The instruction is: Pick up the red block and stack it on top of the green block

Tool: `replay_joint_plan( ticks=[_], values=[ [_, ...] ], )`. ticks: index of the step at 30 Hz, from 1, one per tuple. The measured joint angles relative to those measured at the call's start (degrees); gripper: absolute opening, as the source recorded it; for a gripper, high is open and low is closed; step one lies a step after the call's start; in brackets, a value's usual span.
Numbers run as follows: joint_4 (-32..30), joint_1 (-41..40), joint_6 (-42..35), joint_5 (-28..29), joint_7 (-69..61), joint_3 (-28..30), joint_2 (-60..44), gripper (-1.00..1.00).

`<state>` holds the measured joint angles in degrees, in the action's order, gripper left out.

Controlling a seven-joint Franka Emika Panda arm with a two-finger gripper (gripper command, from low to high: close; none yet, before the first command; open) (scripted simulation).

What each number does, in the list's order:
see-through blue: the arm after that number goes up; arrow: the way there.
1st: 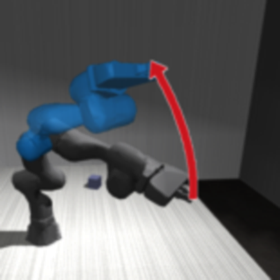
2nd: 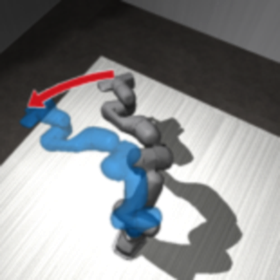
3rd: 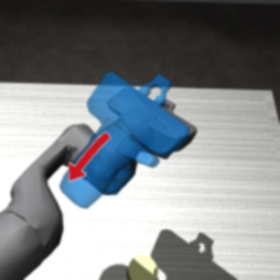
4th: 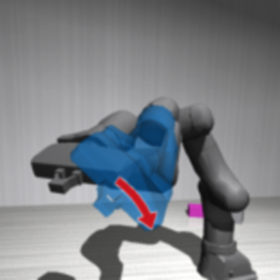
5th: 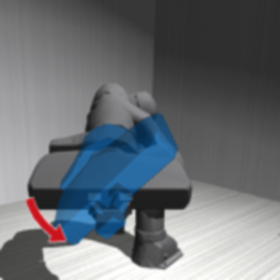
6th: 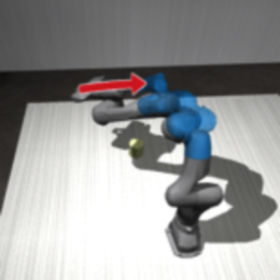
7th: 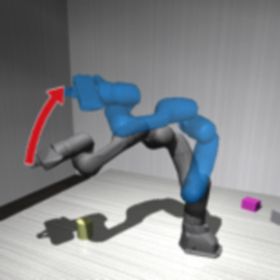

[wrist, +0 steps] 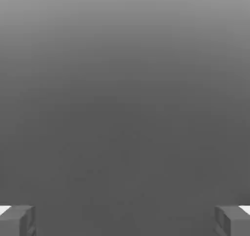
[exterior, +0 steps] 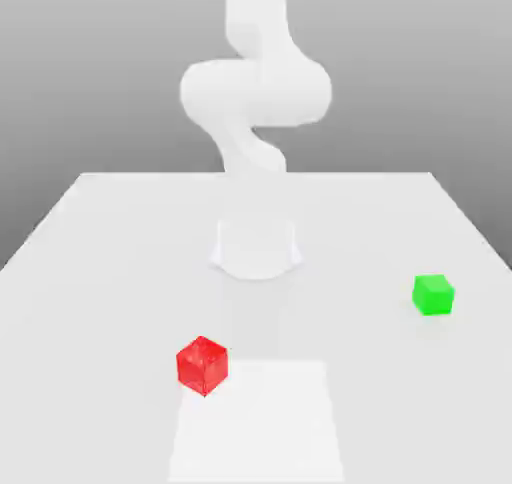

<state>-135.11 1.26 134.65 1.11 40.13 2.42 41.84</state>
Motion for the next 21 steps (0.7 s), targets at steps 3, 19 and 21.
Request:
replay_joint_plan(
  ticks=[3,19,21],
  values=[
    [-4.27,1.57,3.71,1.34,-7.42,3.21,-5.14,0.0],
    [-25.75,6.83,22.35,4.63,-47.25,17.66,-31.09,0.0],
    [-28.44,7.09,24.69,4.59,-52.54,18.95,-34.39,0.0]
  ],
)
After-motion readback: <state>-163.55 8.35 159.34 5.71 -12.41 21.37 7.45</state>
